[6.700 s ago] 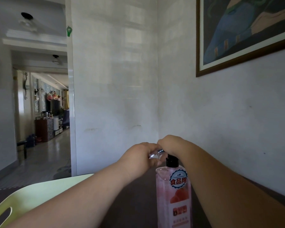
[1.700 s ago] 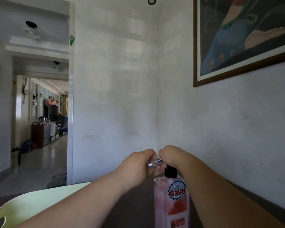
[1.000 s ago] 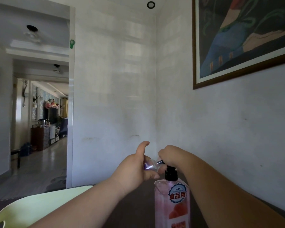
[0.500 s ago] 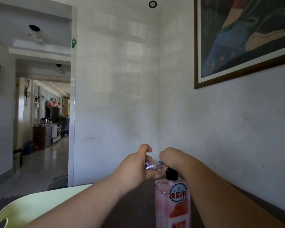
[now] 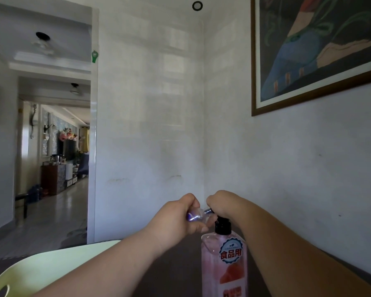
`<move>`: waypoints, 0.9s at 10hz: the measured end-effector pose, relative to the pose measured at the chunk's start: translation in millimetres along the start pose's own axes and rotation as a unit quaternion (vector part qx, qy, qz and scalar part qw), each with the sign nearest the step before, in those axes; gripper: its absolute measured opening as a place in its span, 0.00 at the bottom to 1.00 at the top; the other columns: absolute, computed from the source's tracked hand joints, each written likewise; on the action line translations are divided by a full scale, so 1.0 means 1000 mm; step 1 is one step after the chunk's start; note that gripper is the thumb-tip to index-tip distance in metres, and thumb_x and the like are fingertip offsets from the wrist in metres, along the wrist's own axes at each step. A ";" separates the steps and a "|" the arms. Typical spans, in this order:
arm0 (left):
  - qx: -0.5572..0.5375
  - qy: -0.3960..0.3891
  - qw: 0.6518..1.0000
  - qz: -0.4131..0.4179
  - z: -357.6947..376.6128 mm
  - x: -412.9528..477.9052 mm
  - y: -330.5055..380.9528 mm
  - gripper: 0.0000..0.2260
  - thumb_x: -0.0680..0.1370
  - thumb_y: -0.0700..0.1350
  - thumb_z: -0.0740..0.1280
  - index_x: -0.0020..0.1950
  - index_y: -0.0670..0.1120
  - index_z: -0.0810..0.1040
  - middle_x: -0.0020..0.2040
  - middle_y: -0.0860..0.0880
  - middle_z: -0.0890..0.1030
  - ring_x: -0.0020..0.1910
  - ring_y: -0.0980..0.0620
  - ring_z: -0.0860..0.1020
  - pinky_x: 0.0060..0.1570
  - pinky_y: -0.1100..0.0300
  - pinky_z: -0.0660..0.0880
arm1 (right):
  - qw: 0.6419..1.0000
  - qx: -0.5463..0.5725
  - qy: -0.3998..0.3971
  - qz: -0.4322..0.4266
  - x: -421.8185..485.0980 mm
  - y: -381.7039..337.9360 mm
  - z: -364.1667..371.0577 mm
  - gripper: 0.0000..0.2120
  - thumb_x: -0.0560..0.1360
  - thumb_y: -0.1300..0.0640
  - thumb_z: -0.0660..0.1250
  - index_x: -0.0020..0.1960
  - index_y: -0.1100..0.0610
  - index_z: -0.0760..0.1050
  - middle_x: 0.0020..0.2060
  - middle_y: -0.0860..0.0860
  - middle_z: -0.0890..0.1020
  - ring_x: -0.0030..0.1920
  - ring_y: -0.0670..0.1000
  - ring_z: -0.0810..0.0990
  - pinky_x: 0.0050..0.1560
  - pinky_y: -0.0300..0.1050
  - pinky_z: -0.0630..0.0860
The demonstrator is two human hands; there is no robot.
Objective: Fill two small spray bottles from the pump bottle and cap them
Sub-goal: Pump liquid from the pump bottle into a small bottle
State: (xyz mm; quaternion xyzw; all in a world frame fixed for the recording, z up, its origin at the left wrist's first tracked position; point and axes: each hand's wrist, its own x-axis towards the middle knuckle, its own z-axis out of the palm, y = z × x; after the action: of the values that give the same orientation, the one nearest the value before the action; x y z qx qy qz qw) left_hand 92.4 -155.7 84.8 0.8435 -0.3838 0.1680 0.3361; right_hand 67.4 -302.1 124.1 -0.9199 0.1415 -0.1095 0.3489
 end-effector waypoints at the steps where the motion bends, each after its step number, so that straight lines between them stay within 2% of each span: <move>1: -0.015 0.012 1.000 -0.002 -0.003 0.002 0.002 0.18 0.66 0.51 0.75 0.46 0.50 0.69 0.44 0.47 0.80 0.37 0.52 0.72 0.40 0.62 0.71 | 0.999 0.034 0.010 0.010 0.003 -0.007 -0.009 0.14 0.79 0.60 0.55 0.36 0.58 0.68 0.31 0.54 0.75 0.33 0.53 0.77 0.37 0.39 0.78; 2: -0.009 0.008 1.000 0.007 -0.006 0.004 0.004 0.18 0.67 0.51 0.75 0.46 0.51 0.68 0.44 0.47 0.80 0.37 0.52 0.71 0.39 0.61 0.70 | 1.000 -0.005 -0.010 0.021 -0.001 -0.011 -0.010 0.11 0.78 0.61 0.54 0.39 0.60 0.71 0.27 0.53 0.79 0.31 0.54 0.76 0.36 0.42 0.73; 3: -0.006 0.002 1.000 0.014 -0.006 0.006 0.004 0.17 0.67 0.51 0.75 0.46 0.51 0.69 0.45 0.46 0.81 0.37 0.52 0.71 0.40 0.61 0.70 | 0.997 -0.069 -0.026 0.002 -0.004 -0.012 -0.009 0.09 0.78 0.62 0.57 0.40 0.60 0.71 0.37 0.57 0.84 0.33 0.54 0.76 0.33 0.41 0.69; 4: -0.013 0.000 1.000 0.013 -0.005 0.006 0.001 0.16 0.67 0.50 0.75 0.47 0.51 0.69 0.46 0.47 0.81 0.38 0.52 0.72 0.41 0.61 0.72 | 0.997 -0.075 -0.011 -0.014 -0.005 -0.009 -0.006 0.13 0.79 0.62 0.57 0.35 0.58 0.68 0.35 0.54 0.81 0.32 0.51 0.76 0.33 0.39 0.69; 5: -0.011 -0.011 1.000 0.016 -0.002 0.006 -0.002 0.16 0.68 0.49 0.74 0.47 0.49 0.69 0.47 0.49 0.82 0.38 0.52 0.72 0.42 0.60 0.72 | 0.998 -0.062 0.010 -0.006 -0.007 -0.004 0.000 0.15 0.79 0.61 0.56 0.33 0.56 0.66 0.28 0.49 0.74 0.28 0.46 0.70 0.30 0.37 0.64; 6: 0.014 -0.016 1.000 0.023 0.001 0.005 -0.004 0.16 0.69 0.50 0.73 0.48 0.50 0.69 0.45 0.51 0.80 0.38 0.52 0.72 0.41 0.61 0.71 | 0.998 -0.069 -0.010 0.001 -0.010 -0.003 0.002 0.16 0.80 0.61 0.55 0.33 0.56 0.65 0.30 0.50 0.72 0.29 0.46 0.70 0.30 0.36 0.66; 7: 0.031 0.000 0.999 0.023 0.005 0.003 -0.008 0.15 0.69 0.53 0.72 0.47 0.53 0.67 0.43 0.52 0.78 0.38 0.52 0.71 0.39 0.62 0.68 | 0.998 0.056 -0.001 0.024 -0.005 0.001 0.003 0.15 0.80 0.60 0.54 0.34 0.55 0.64 0.33 0.51 0.71 0.31 0.46 0.71 0.34 0.38 0.73; 9: 0.029 0.003 0.999 0.032 0.005 0.002 -0.009 0.17 0.69 0.53 0.72 0.50 0.52 0.68 0.44 0.52 0.78 0.39 0.51 0.73 0.42 0.59 0.72 | 0.998 0.064 -0.001 0.009 -0.001 0.002 0.003 0.15 0.79 0.61 0.55 0.34 0.55 0.64 0.34 0.52 0.71 0.32 0.48 0.73 0.38 0.40 0.76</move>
State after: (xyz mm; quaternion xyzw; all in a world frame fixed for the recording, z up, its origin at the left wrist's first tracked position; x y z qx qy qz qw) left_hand 100.3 -155.7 78.8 0.8397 -0.4043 0.1927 0.3071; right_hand 66.6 -301.2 120.7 -0.8944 0.1423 -0.1143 0.4083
